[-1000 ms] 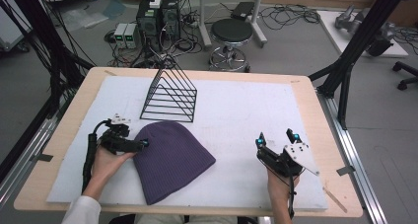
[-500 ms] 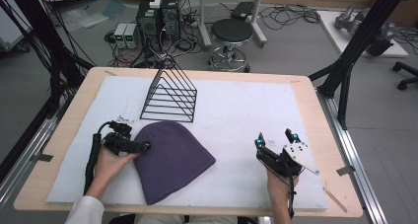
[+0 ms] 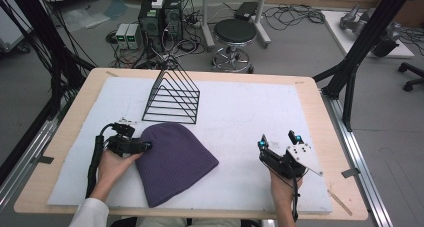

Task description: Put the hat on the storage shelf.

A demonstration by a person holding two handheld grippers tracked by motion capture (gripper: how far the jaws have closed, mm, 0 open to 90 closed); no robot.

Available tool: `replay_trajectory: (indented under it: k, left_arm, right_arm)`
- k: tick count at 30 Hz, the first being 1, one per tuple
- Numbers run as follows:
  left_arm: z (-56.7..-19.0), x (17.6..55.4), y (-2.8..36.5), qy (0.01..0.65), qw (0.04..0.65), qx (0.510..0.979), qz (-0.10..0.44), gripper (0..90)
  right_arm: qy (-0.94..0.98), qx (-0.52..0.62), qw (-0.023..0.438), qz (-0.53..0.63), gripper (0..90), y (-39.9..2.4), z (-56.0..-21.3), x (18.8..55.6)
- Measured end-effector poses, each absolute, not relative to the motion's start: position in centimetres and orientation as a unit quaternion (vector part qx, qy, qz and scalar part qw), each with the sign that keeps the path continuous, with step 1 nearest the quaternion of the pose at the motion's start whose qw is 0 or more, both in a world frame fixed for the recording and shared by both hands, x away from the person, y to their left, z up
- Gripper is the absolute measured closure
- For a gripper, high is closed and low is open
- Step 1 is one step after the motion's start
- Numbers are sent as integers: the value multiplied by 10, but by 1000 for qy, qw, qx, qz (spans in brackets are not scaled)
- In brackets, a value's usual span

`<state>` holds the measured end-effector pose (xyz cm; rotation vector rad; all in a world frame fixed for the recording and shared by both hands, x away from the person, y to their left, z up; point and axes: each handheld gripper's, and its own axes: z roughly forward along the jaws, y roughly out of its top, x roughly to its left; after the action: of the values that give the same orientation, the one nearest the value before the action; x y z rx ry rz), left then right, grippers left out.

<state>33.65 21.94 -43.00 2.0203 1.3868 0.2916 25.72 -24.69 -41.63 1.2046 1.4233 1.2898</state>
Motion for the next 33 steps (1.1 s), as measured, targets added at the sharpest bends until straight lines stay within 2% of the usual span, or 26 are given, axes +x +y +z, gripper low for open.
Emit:
replay_trajectory:
  k: [1, 2, 8, 18, 22, 30, 33]
  left_arm:
    - [-430, 337, 219, 531, 334, 772, 102, 663]
    - [-430, 338, 221, 534, 341, 769, 87, 717]
    - [-430, 338, 223, 519, 348, 776, 85, 782]
    - [-425, 331, 225, 499, 383, 770, 104, 787]
    - [-417, 322, 226, 474, 410, 768, 128, 786]
    - [-407, 305, 223, 395, 438, 780, 210, 786]
    - [-401, 297, 218, 337, 441, 788, 268, 786]
  right_arm:
    - [569, 481, 423, 515, 111, -247, -416, 257]
    - [568, 482, 423, 516, 111, -247, -416, 257]
    - [568, 481, 425, 515, 111, -248, -416, 257]
    - [570, 481, 423, 514, 111, -247, -416, 257]
    - [571, 480, 425, 514, 111, -247, -416, 256]
    - [571, 476, 429, 513, 111, -246, -416, 255]
    - [570, 478, 428, 514, 111, -246, -416, 255]
